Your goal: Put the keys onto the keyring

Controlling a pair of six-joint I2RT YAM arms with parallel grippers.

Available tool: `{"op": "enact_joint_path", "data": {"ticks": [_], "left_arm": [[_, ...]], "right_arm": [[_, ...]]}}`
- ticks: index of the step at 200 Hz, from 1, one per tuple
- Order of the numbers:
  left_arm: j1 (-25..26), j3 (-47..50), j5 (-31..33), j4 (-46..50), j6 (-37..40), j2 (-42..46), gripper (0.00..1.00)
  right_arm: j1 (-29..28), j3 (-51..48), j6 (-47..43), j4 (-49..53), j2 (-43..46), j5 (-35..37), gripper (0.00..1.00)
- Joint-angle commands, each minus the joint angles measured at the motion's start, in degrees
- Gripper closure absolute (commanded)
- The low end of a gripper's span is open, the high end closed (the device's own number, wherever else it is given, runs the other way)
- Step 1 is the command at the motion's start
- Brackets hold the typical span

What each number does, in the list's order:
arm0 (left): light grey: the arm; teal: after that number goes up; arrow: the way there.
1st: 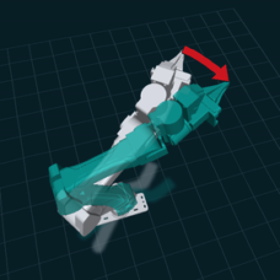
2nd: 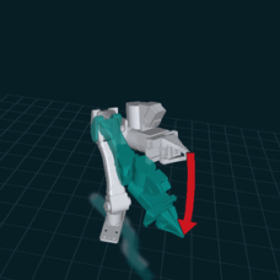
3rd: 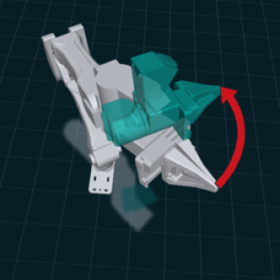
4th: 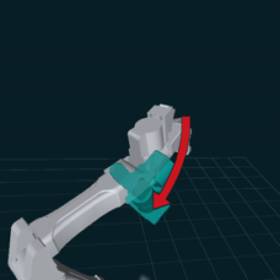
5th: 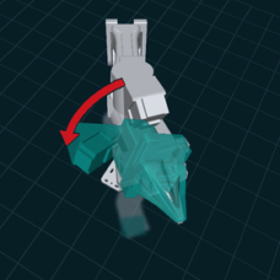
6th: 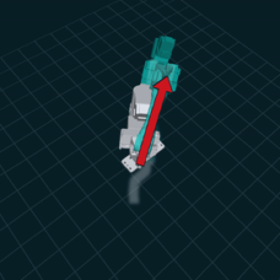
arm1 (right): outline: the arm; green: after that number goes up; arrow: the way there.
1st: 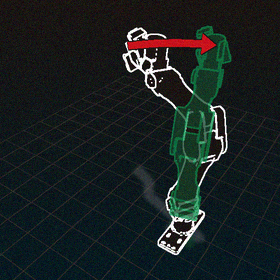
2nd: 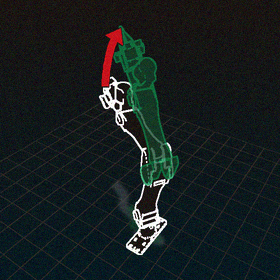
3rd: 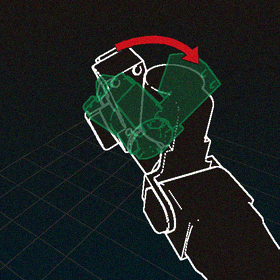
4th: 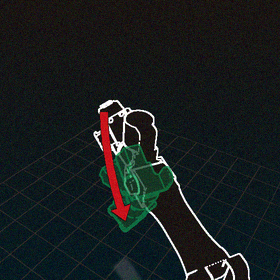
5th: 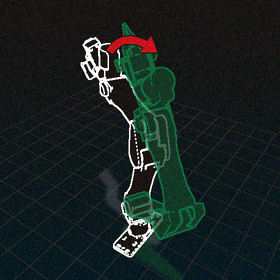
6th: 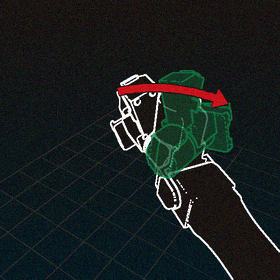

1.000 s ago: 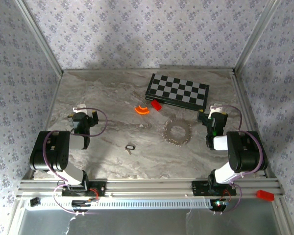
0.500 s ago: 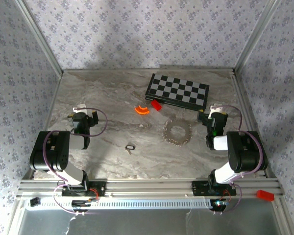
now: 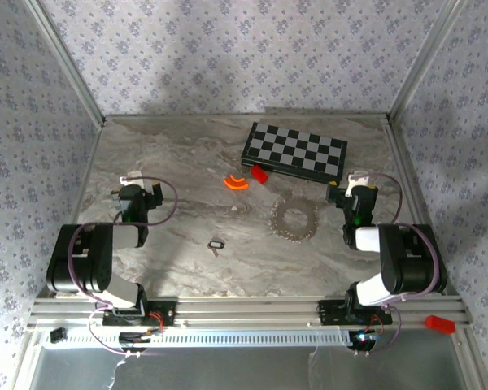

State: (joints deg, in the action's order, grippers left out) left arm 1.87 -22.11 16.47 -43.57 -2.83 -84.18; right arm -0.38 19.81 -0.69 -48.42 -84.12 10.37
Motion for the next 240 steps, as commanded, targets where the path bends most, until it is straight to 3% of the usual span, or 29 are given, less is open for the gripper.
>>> {"op": "enact_joint_path", "data": {"ticks": [1,39,66,86,101,119,155,188,240], "left_arm": [[-0.11,-2.52,-1.87,4.70,0.27,4.58,0.00],[0.87,-5.98,-3.59,17.53,-0.13,14.72,0.00],[5.38,-9.85,-3.99,28.76,-1.65,21.31,0.00],[9.50,-11.91,-6.10,34.67,-5.00,23.96,0.00],[12.20,-13.51,-6.44,40.06,-11.05,25.28,0.00],[15.07,-15.33,-8.96,45.63,-16.78,26.13,0.00],[22.44,-19.27,-13.95,55.91,-21.91,26.25,0.00],[28.67,-17.89,-23.35,56.05,-25.28,27.38,0.00],[42.95,-19.63,-24.51,55.73,-24.14,24.59,0.01]], "right_arm": [[-0.57,1.15,-1.44,2.72,2.67,-0.80,0.00],[-6.38,3.61,-3.90,15.14,12.39,5.23,0.00],[-16.65,8.79,-5.00,29.23,21.83,19.17,0.00],[-22.09,14.32,1.30,42.71,26.63,26.56,0.00],[-23.89,18.19,6.20,52.76,28.28,26.73,0.00],[-25.69,21.92,9.74,62.23,28.85,23.42,0.00],[-29.84,24.52,12.70,70.88,28.38,14.68,0.00],[-30.55,25.43,15.00,77.87,29.71,5.07,0.00],[-31.00,23.35,20.28,85.35,33.76,-8.06,0.00]]}}
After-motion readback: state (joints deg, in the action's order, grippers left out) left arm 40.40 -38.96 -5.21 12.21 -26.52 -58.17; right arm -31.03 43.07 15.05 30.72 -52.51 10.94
